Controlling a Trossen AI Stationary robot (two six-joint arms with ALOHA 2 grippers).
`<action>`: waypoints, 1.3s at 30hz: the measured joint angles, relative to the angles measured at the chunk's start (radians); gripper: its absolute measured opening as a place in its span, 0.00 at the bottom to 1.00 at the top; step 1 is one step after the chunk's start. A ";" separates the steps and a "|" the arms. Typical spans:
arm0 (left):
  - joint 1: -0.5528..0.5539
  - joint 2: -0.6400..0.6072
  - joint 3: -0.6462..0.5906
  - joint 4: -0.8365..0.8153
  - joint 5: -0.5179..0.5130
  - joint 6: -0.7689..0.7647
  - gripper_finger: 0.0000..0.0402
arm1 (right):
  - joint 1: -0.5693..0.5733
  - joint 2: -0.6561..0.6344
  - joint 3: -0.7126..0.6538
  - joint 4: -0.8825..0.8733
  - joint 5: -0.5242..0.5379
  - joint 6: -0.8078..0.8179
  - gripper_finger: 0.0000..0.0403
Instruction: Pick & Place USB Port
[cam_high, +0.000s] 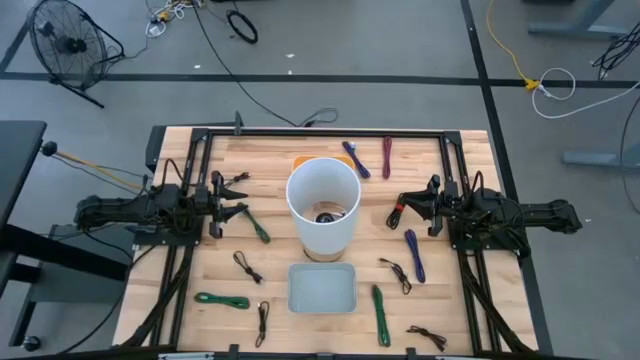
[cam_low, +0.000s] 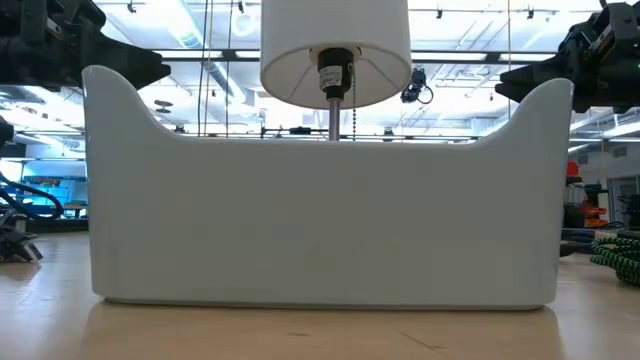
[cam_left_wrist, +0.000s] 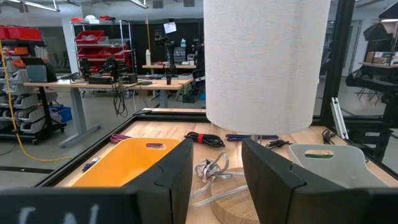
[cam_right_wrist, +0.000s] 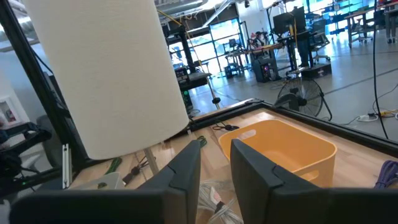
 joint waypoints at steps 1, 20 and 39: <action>0.000 0.000 0.000 0.000 0.000 0.000 0.36 | 0.000 0.000 0.000 0.000 0.000 0.000 0.23; 0.000 0.000 0.000 0.002 0.000 -0.008 0.36 | 0.000 0.000 0.000 0.000 0.000 0.000 0.23; 0.000 0.000 0.000 0.008 0.000 -0.052 0.36 | -0.001 0.000 0.000 0.033 0.001 0.000 0.23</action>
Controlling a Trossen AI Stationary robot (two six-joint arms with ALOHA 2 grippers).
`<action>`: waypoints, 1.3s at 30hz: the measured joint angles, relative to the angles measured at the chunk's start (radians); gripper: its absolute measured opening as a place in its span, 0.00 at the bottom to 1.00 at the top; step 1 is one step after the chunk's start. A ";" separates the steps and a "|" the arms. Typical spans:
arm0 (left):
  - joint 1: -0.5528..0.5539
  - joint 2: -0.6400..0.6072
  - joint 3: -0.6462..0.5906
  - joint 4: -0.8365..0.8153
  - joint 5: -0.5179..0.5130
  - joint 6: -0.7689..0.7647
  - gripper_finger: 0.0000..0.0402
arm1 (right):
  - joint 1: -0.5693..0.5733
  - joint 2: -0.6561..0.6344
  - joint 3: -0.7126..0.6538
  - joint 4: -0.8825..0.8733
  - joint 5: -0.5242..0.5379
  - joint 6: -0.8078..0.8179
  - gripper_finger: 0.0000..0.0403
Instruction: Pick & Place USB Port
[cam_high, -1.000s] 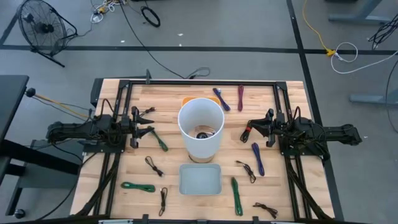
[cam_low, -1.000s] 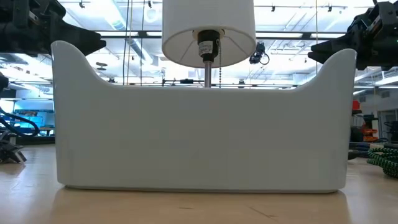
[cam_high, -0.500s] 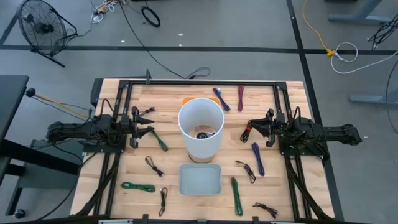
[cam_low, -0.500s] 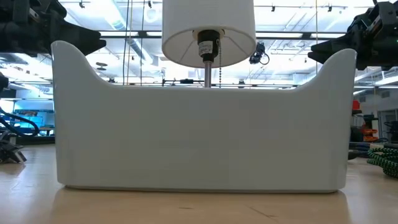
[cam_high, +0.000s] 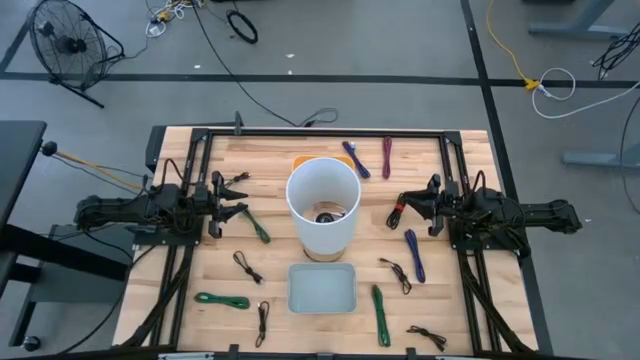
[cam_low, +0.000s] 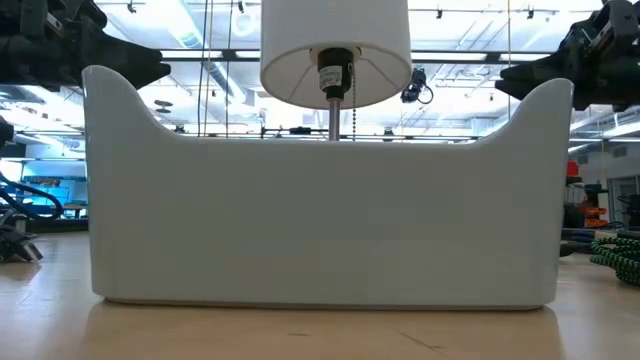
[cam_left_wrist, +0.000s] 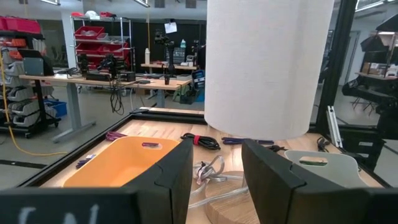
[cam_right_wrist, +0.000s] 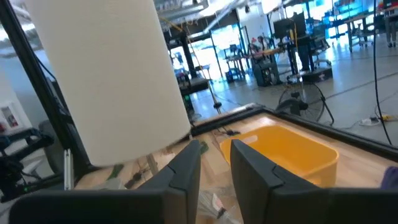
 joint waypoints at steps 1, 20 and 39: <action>0.000 0.000 0.000 0.000 0.000 0.000 0.36 | 0.000 0.000 0.000 0.012 0.000 0.000 0.23; 0.002 0.000 0.000 0.096 0.010 -0.006 0.36 | 0.000 0.000 0.008 0.432 0.184 -0.160 0.23; 0.003 0.000 0.000 0.264 -0.206 0.194 0.36 | -0.211 0.715 0.786 -0.454 0.676 -0.234 0.23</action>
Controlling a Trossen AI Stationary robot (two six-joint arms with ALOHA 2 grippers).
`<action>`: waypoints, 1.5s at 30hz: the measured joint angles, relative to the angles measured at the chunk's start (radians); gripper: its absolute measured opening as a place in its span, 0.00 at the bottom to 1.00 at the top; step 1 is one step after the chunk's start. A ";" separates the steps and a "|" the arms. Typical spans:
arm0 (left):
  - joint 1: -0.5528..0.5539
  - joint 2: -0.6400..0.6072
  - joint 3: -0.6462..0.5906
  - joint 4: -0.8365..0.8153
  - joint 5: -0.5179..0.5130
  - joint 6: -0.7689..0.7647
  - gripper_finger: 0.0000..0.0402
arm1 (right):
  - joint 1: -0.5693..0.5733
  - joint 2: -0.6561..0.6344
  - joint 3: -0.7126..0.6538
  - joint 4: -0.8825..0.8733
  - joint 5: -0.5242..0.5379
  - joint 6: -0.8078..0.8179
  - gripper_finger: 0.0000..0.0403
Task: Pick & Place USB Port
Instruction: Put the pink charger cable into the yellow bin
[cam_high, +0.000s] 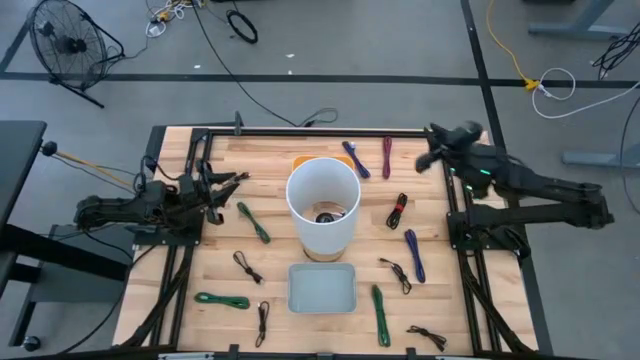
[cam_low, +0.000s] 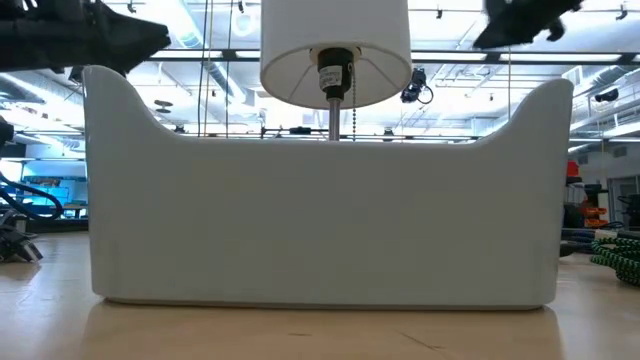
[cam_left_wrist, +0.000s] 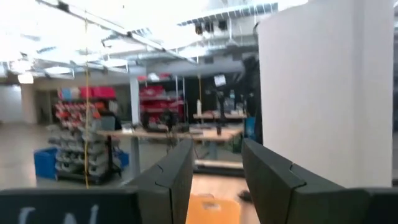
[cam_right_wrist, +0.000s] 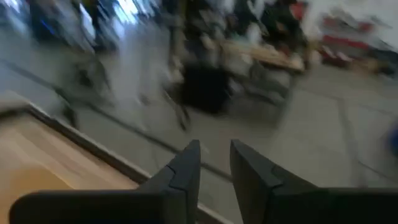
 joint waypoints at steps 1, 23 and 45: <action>0.000 0.000 0.000 0.018 0.000 0.014 0.36 | -0.035 0.046 0.024 -0.051 -0.011 0.031 0.23; 0.000 0.000 0.000 0.047 0.050 -0.039 0.36 | -0.325 0.638 0.074 -0.160 -0.388 0.267 0.23; 0.000 0.000 0.000 0.030 0.050 -0.063 0.36 | -0.421 0.851 0.072 -0.123 -0.470 0.318 0.58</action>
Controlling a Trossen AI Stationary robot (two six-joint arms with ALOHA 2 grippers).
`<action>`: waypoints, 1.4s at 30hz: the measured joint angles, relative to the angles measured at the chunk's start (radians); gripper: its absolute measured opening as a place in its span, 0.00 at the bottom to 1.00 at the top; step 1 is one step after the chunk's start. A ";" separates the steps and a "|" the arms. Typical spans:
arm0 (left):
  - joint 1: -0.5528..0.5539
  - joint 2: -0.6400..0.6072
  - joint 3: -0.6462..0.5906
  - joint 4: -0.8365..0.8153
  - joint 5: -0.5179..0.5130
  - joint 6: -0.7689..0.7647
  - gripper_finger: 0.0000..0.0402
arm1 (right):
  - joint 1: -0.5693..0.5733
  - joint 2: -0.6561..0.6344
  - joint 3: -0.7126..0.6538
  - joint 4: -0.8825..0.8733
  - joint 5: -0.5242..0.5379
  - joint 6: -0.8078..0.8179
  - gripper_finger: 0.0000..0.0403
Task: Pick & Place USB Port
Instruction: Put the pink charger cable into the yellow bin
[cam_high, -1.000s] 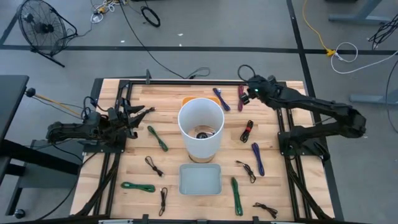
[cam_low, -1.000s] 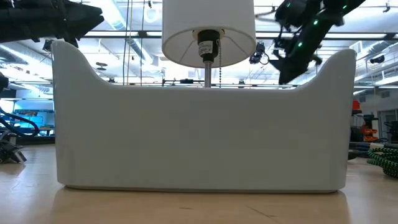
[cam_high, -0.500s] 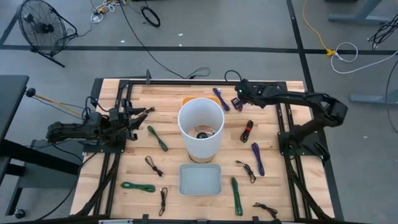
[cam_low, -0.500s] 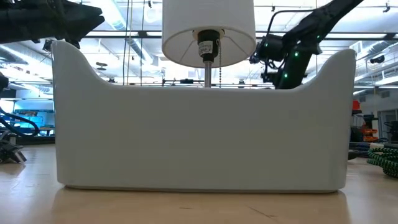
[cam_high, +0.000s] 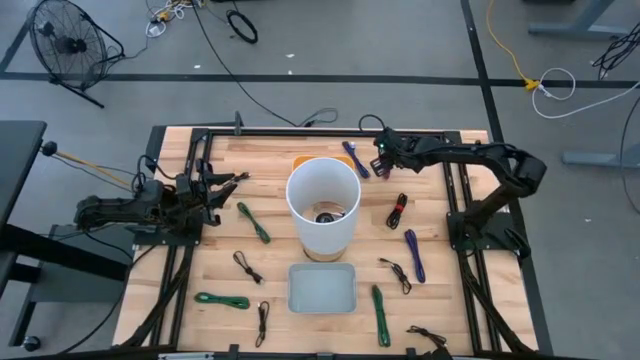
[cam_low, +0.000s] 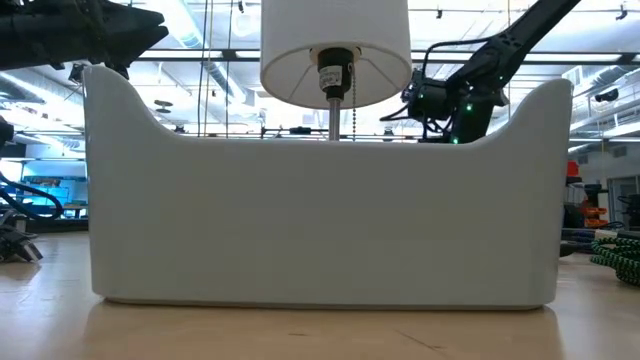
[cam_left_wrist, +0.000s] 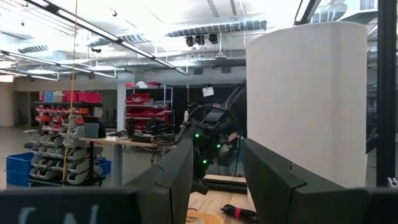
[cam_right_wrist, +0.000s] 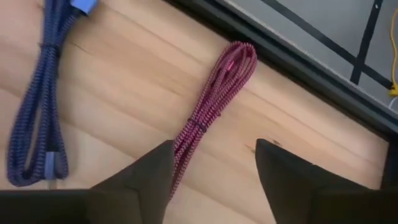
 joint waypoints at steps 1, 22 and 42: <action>0.000 0.000 0.000 0.000 0.000 0.000 0.36 | 0.000 0.009 0.000 0.002 0.004 0.007 0.59; 0.000 0.000 0.000 0.000 0.007 0.000 0.36 | 0.001 0.201 0.002 0.129 -0.011 0.030 0.65; 0.000 0.000 0.000 -0.001 0.007 -0.001 0.36 | 0.002 0.204 -0.061 0.203 -0.046 0.048 0.22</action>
